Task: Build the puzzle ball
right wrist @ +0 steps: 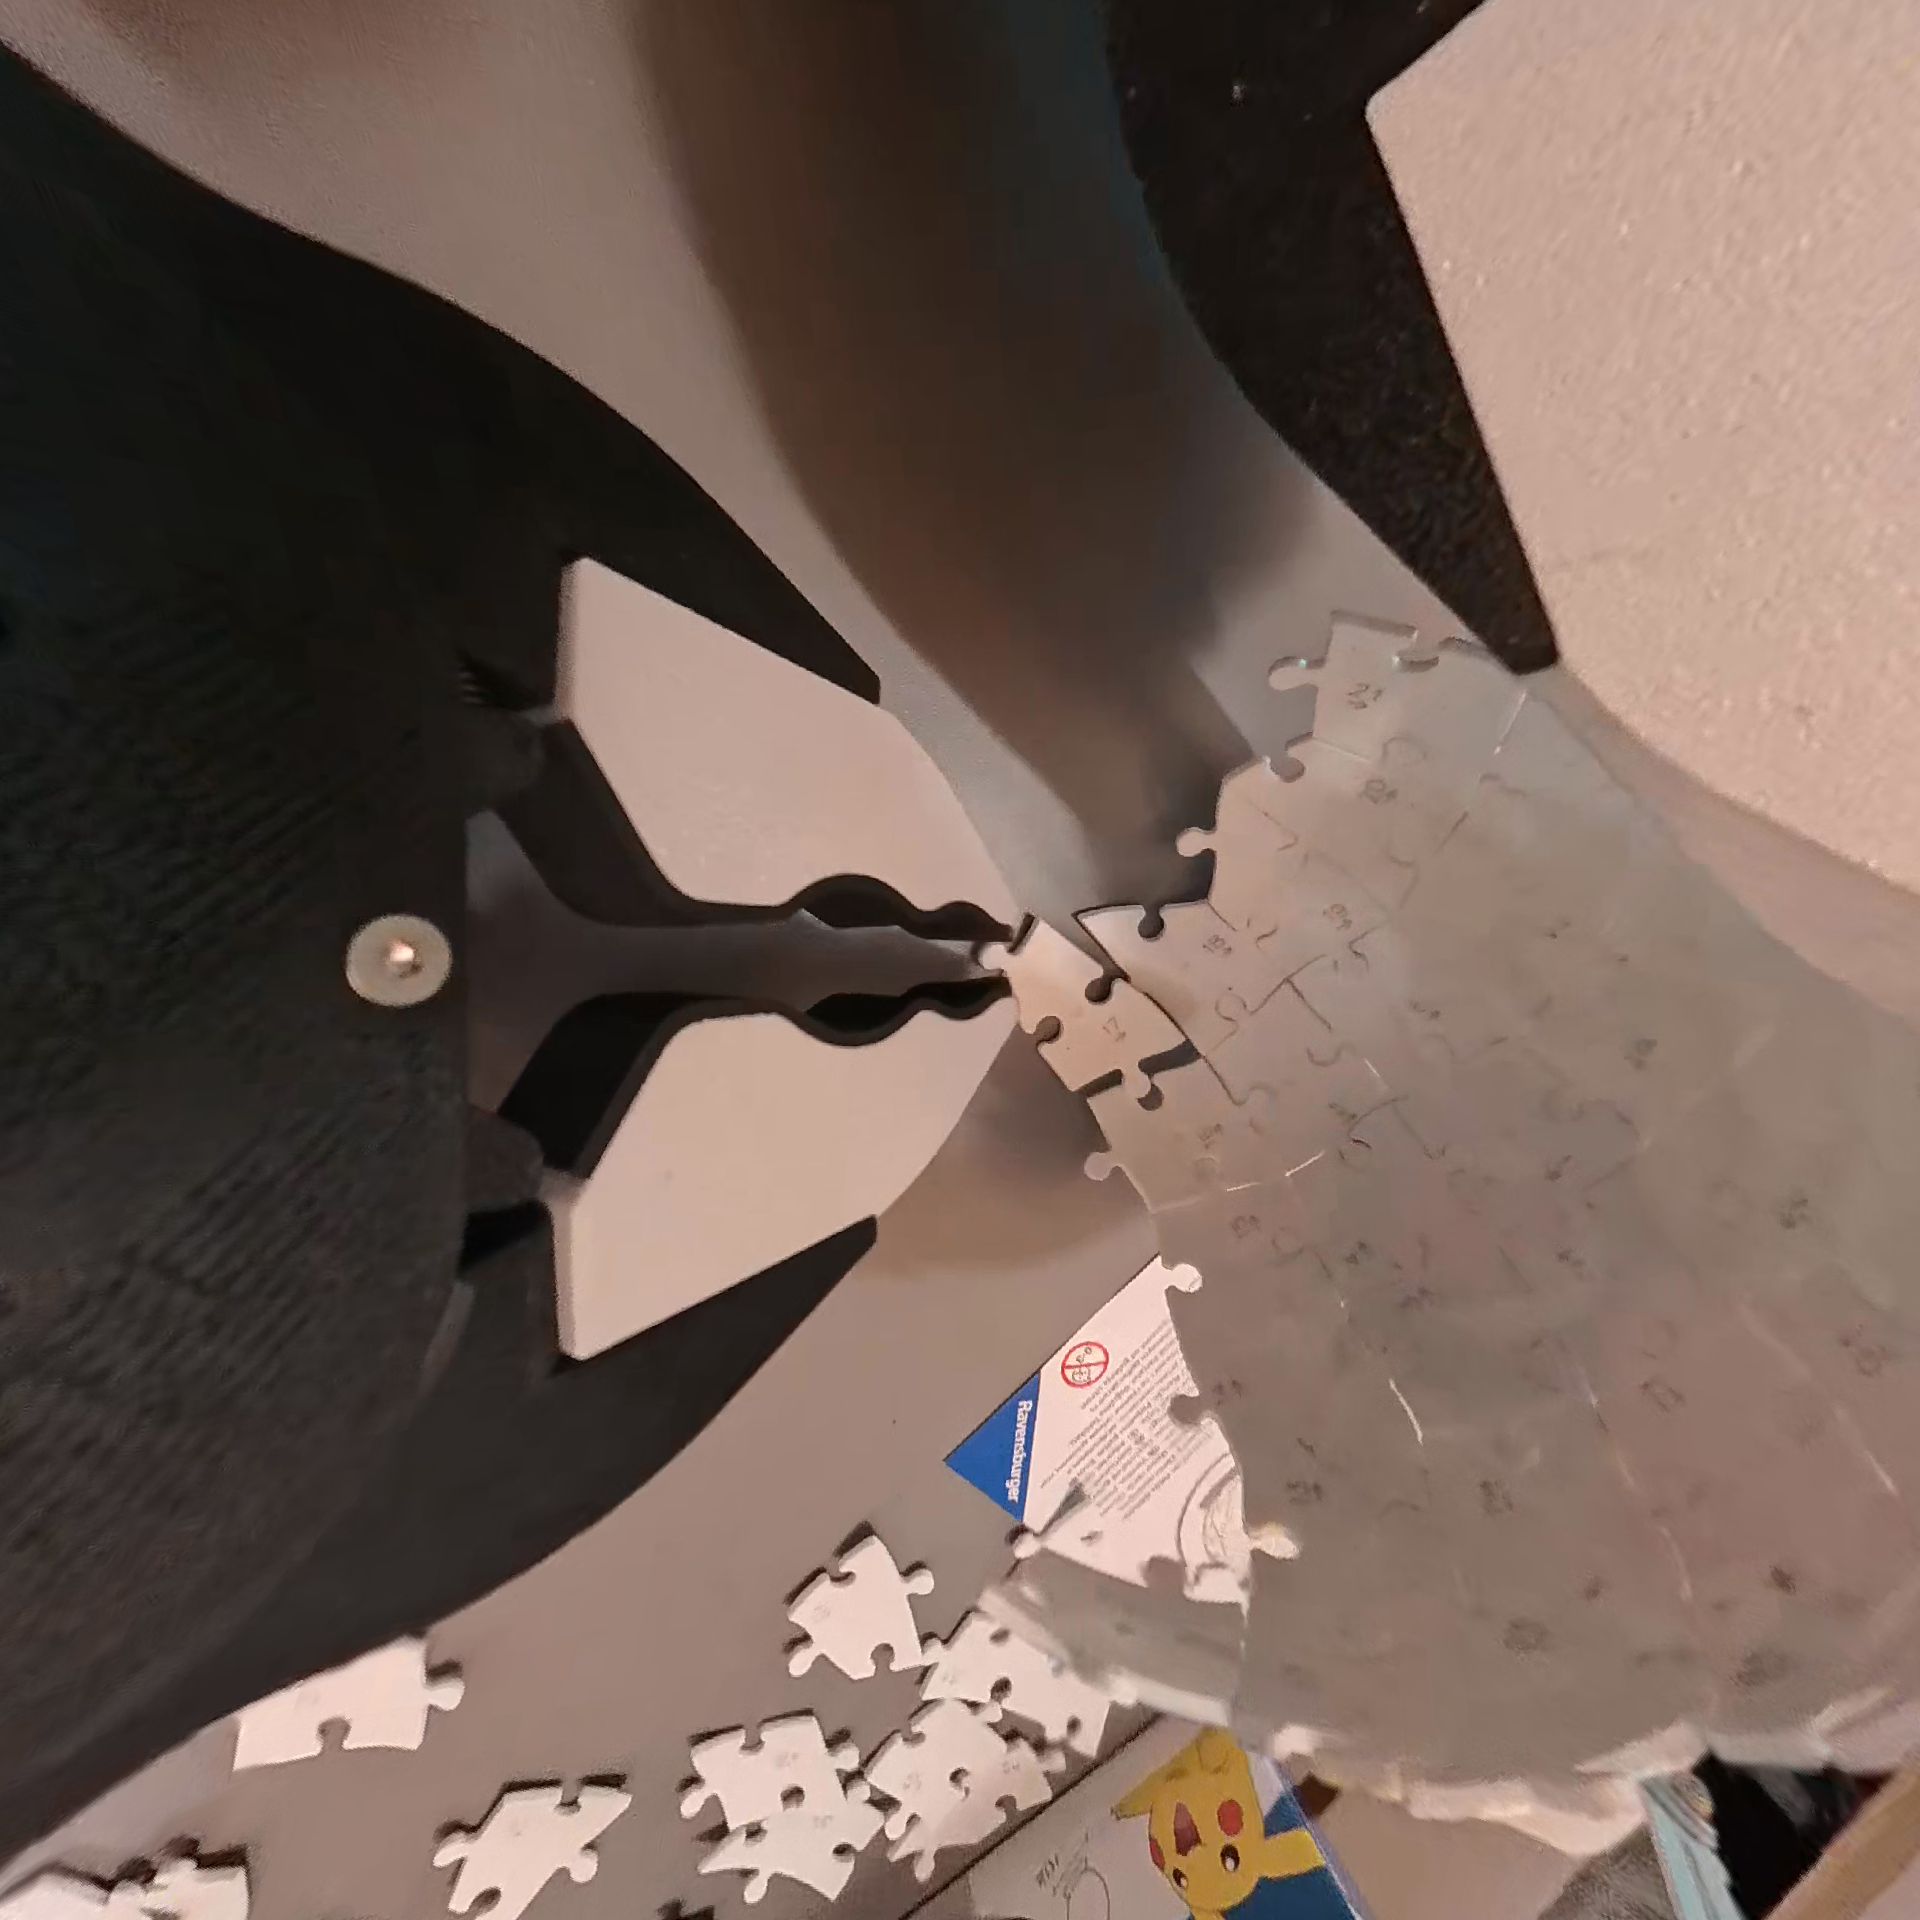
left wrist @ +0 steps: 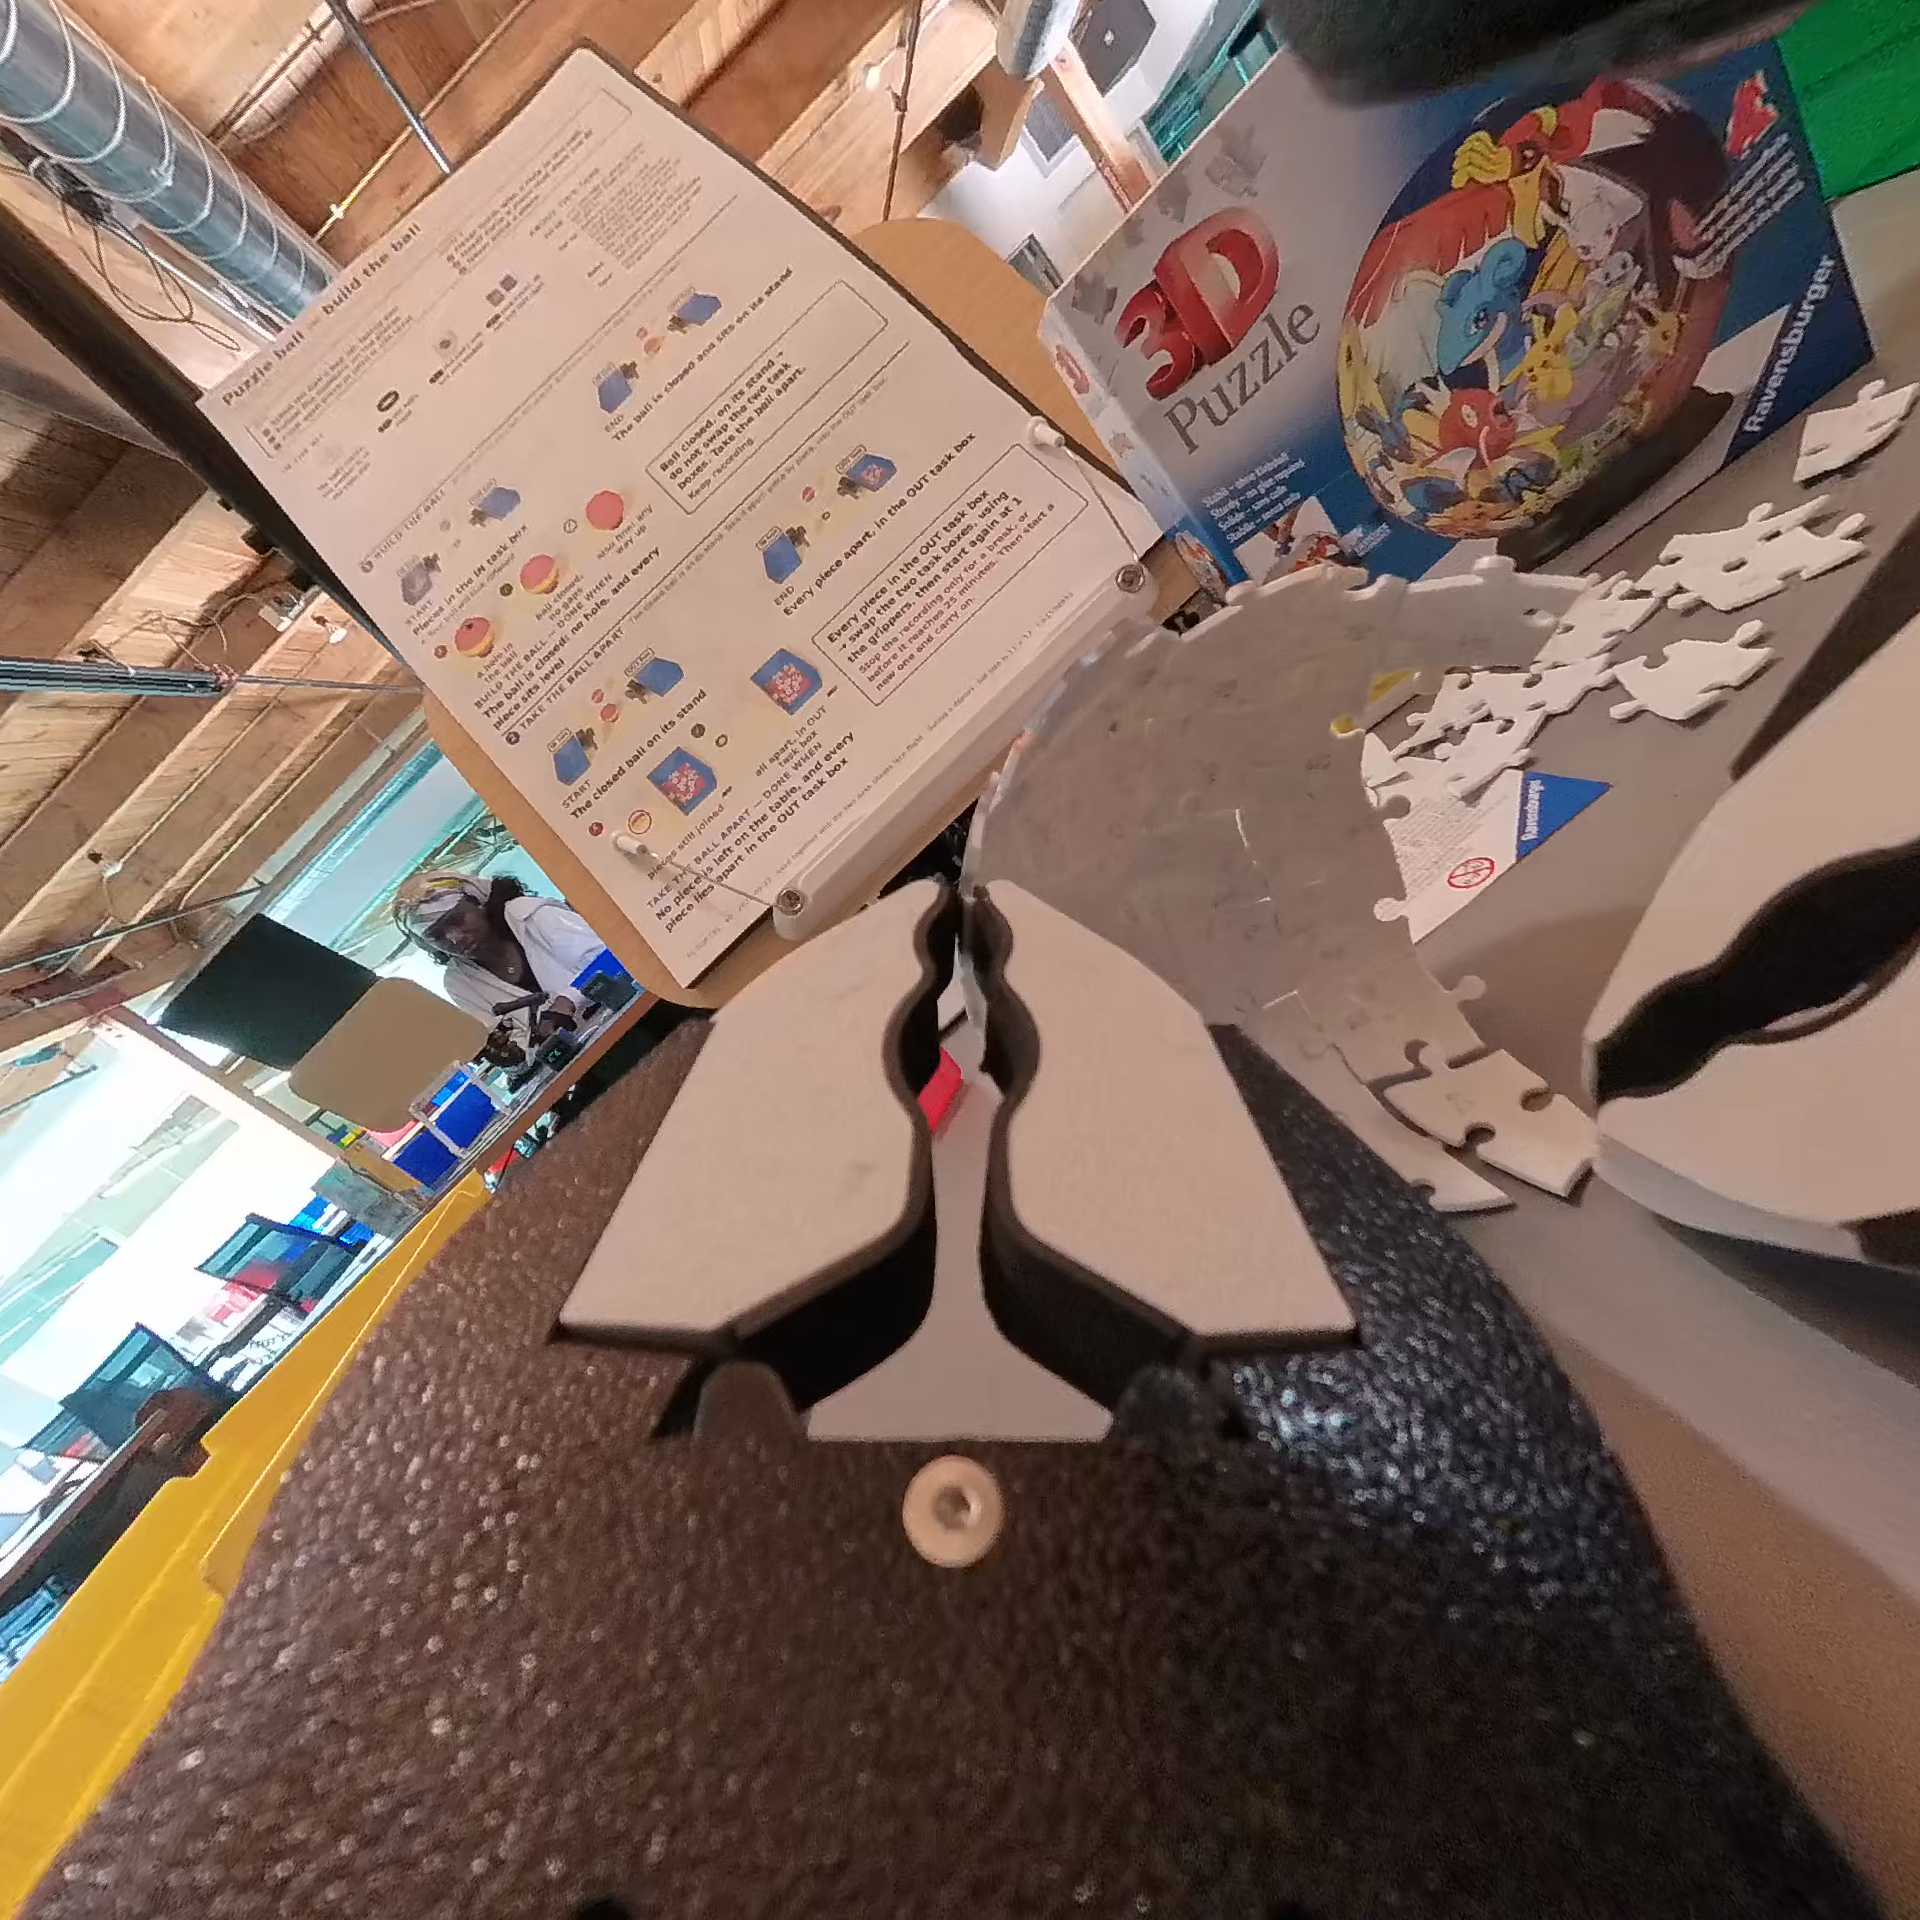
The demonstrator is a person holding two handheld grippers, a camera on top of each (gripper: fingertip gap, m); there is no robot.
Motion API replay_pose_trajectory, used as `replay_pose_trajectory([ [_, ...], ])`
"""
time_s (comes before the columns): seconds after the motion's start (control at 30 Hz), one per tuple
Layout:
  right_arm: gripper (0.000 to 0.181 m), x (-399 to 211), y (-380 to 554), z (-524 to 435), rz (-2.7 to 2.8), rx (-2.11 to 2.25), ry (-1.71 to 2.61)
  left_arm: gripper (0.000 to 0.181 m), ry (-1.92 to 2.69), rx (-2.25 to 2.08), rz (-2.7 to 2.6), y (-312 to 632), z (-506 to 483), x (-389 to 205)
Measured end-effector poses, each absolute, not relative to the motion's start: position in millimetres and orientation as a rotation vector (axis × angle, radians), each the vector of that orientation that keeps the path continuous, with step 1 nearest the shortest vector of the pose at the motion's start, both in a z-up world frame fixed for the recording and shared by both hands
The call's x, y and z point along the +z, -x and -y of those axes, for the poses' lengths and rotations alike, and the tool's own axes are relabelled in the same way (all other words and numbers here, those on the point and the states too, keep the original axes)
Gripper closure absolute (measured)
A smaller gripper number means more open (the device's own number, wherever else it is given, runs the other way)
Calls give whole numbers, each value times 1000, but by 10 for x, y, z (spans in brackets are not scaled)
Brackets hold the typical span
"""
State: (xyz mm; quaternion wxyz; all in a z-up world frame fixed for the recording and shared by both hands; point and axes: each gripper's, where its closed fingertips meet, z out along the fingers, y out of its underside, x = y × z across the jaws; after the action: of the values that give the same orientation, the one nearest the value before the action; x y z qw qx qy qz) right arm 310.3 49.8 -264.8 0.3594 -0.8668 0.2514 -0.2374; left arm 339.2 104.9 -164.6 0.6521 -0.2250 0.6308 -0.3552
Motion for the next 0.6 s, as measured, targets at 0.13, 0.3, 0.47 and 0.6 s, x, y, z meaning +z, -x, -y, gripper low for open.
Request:
replay_pose_trajectory([
  [0.13, 176, -2630, -3165, -504, -605, -697, 2240, 179, 517, -807, -1432, -3396, -1054, -1648],
  [0.3, 180, -2630, -3222, -529, -560, -712, 2249, 179, 551, -825, -1434, -3415, -1093, -1662],
  [0.47, 180, -2628, -3274, -550, -525, -704, 2251, 179, 554, -836, -1434, -3413, -1090, -1658],
  [0.6, 173, -2559, -3158, -517, -463, -721, 2252, 179, 559, -841, -1436, -3417, -1098, -1661],
])
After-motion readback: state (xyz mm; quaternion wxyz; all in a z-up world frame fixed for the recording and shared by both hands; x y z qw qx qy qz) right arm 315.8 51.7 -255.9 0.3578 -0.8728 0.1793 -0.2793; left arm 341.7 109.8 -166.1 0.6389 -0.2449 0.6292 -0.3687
